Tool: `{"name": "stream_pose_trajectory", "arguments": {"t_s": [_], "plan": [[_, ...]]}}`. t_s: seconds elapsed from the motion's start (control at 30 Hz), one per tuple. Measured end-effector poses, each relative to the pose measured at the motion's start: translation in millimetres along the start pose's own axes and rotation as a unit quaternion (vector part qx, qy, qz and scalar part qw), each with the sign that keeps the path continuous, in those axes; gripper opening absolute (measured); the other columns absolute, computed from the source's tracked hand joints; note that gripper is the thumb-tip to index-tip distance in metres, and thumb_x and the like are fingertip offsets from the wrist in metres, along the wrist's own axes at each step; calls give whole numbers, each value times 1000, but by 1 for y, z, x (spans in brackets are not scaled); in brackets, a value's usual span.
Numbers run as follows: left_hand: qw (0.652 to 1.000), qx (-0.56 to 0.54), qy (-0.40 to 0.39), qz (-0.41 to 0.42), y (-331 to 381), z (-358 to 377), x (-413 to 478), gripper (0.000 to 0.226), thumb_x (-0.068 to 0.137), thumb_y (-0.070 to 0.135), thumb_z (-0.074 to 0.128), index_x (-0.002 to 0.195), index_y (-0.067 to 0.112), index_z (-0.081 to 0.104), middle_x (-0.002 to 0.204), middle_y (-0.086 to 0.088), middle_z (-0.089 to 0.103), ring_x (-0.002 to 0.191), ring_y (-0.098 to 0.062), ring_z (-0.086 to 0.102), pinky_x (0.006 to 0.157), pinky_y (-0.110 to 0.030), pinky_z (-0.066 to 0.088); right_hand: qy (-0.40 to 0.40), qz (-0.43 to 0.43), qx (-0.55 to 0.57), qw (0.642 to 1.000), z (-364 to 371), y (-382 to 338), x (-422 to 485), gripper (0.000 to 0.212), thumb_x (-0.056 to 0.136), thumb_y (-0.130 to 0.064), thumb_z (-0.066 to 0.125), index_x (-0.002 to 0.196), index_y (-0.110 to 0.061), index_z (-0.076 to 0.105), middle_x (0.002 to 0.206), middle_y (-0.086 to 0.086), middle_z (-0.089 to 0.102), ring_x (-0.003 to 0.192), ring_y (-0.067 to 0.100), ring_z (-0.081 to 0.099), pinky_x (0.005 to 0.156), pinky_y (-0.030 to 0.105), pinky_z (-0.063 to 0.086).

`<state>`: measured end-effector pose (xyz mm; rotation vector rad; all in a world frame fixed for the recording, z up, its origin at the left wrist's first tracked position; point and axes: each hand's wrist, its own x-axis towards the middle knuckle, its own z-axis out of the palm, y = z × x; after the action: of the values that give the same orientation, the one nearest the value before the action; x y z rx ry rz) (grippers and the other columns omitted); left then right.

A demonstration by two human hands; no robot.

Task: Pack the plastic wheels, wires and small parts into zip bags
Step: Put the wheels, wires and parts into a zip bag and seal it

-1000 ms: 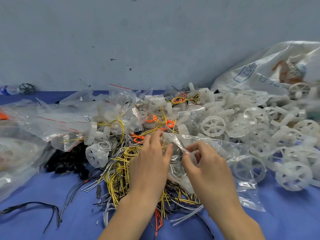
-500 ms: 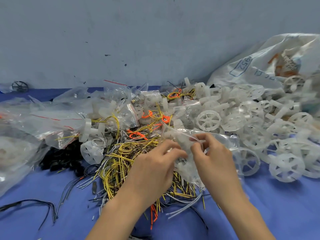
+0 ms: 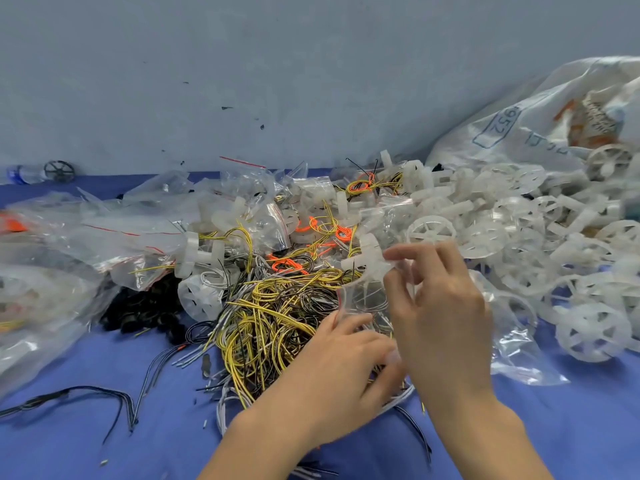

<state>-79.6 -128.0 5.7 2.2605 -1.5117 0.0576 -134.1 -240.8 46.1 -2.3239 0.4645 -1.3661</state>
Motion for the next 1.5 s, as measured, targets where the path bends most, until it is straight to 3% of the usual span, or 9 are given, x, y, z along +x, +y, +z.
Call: {"name": "stream_pose_trajectory", "arguments": {"t_s": [0.13, 0.43, 0.6, 0.73, 0.83, 0.93, 1.07, 1.33, 1.5], "plan": [[998, -30, 57, -12, 2, -3, 3, 38, 96, 40, 29, 117, 23, 55, 117, 12, 61, 125, -7, 46, 119, -42, 19, -66, 54, -8, 996, 6, 5, 1, 18, 88, -26, 51, 98, -35, 63, 91, -13, 50, 67, 15, 51, 57, 31, 33], [997, -42, 65, -16, -10, -4, -7, 37, 103, 42, 25, 97, 27, 58, 109, 16, 63, 134, 0, 37, 122, -38, 7, -34, 139, 49, 988, 2, 16, 8, 23, 91, -19, 50, 92, -32, 68, 87, -11, 57, 72, 11, 50, 61, 32, 31], [978, -184, 80, -56, -3, -9, -6, 23, 100, 41, 41, 89, 25, 54, 80, 13, 62, 90, -5, 58, 121, -28, 6, -114, 128, 22, 985, 9, 14, 1, 18, 92, -30, 49, 97, -35, 65, 90, -14, 56, 77, 11, 54, 65, 33, 39], [965, -223, 118, -65, -5, -15, -7, 28, 101, 46, 36, 101, 30, 59, 79, 13, 70, 97, -7, 64, 119, -31, 16, -168, 150, 5, 974, 13, 22, 0, 21, 93, -31, 46, 100, -33, 66, 90, -13, 58, 83, 13, 54, 69, 33, 39], [955, -188, 207, -98, -14, -25, -7, 31, 102, 48, 33, 99, 35, 61, 82, 19, 69, 89, 2, 60, 87, -28, 45, -189, 160, 3, 969, 13, 28, 1, 21, 94, -27, 48, 97, -29, 69, 85, -14, 58, 84, 14, 53, 70, 34, 38], [916, -166, 333, -153, -33, -44, -7, 29, 100, 48, 35, 95, 36, 62, 83, 20, 70, 58, 1, 56, 52, -18, 39, -201, 160, 14, 967, 10, 31, 0, 20, 94, -28, 48, 93, -30, 67, 79, -16, 58, 82, 14, 54, 67, 34, 38], [853, -221, 405, -244, -61, -61, -2, 21, 102, 34, 43, 92, 34, 61, 83, 14, 71, 74, -12, 65, 71, -34, 54, -189, 152, 26, 970, 9, 30, -1, 21, 94, -29, 49, 98, -30, 70, 80, -17, 61, 83, 13, 56, 68, 33, 40], [938, -109, 234, -232, -57, -44, 44, 18, 99, 30, 46, 105, 28, 64, 90, 17, 65, 79, 2, 60, 70, -29, 49, -129, 175, 46, 975, 3, 39, -1, 18, 93, -31, 51, 90, -34, 69, 74, -18, 63, 74, 4, 55, 60, 29, 42], [881, -39, 356, -309, -79, -58, 28, 21, 99, 27, 44, 108, 24, 63, 100, 6, 64, 93, -13, 60, 73, -27, 46, -136, 173, 59, 974, 4, 41, 0, 19, 93, -32, 52, 92, -32, 71, 70, -18, 62, 72, -2, 54, 59, 13, 36]]}}
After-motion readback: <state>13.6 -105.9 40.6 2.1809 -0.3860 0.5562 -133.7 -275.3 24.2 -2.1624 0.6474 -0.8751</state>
